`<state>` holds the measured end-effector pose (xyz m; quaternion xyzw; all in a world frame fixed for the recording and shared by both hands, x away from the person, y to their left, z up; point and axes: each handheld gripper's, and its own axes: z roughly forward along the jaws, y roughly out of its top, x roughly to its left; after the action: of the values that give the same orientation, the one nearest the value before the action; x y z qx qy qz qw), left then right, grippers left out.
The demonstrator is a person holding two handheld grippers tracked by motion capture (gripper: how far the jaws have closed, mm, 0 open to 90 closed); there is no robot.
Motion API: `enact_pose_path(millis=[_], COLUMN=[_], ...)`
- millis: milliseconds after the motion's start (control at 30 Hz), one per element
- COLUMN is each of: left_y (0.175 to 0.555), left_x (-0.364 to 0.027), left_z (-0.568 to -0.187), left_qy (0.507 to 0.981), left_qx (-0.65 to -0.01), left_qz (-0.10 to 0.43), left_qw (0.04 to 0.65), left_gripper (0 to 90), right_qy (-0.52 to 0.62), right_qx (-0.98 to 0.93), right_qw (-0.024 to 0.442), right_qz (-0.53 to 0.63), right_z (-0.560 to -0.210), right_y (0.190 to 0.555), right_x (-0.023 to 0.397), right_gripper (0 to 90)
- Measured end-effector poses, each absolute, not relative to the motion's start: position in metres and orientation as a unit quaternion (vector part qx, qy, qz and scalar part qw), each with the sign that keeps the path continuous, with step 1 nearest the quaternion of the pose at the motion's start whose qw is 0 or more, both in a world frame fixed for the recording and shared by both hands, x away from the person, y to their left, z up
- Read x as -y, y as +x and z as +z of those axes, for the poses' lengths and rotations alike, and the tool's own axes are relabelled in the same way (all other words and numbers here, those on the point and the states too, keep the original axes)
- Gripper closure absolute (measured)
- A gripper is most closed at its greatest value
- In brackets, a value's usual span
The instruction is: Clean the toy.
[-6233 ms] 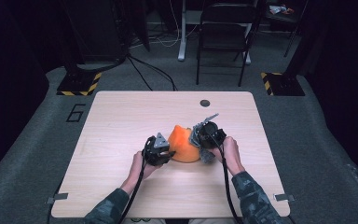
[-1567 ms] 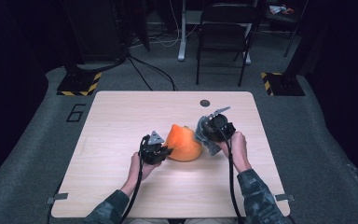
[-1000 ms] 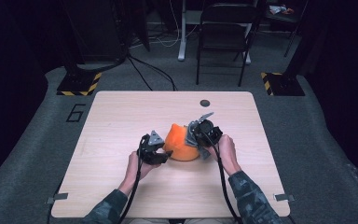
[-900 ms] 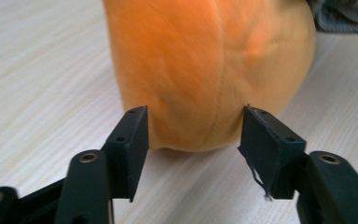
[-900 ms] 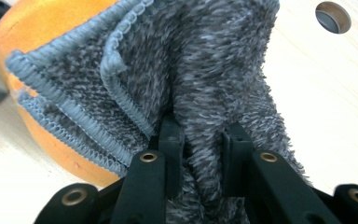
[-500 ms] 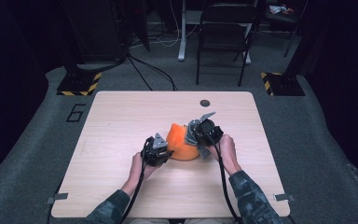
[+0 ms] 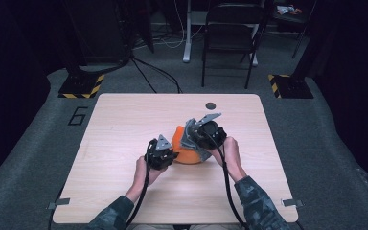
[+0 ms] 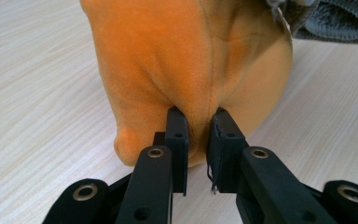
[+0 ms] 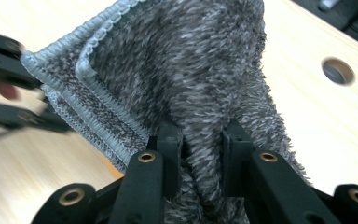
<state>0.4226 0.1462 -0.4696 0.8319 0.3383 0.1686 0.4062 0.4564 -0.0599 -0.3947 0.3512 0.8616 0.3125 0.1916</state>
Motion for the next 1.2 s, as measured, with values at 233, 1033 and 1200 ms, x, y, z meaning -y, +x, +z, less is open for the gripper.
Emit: enact_pose_path(millis=[233,1033,1200], left_y=[0.421,0.429,0.431], left_x=[-0.144,-0.154,-0.156], left_z=[-0.467,-0.474,-0.475], left_qy=[0.836,0.827,0.824], left_qx=[-0.329,-0.349,-0.352], left_qz=[0.169,0.147,0.145], left_qw=[0.405,0.416,0.419], left_gripper=[79.6,79.3,79.2], right_qy=[0.336,0.396,0.423], right_qx=[-0.866,-0.87,-0.867], right_qw=[0.202,0.147,0.134], right_qz=[0.31,0.254,0.225], right_z=[-0.402,-0.425,-0.443], right_y=[0.452,0.477,0.485], right_x=[0.045,0.083,0.094], right_gripper=[73.8,73.5,73.5])
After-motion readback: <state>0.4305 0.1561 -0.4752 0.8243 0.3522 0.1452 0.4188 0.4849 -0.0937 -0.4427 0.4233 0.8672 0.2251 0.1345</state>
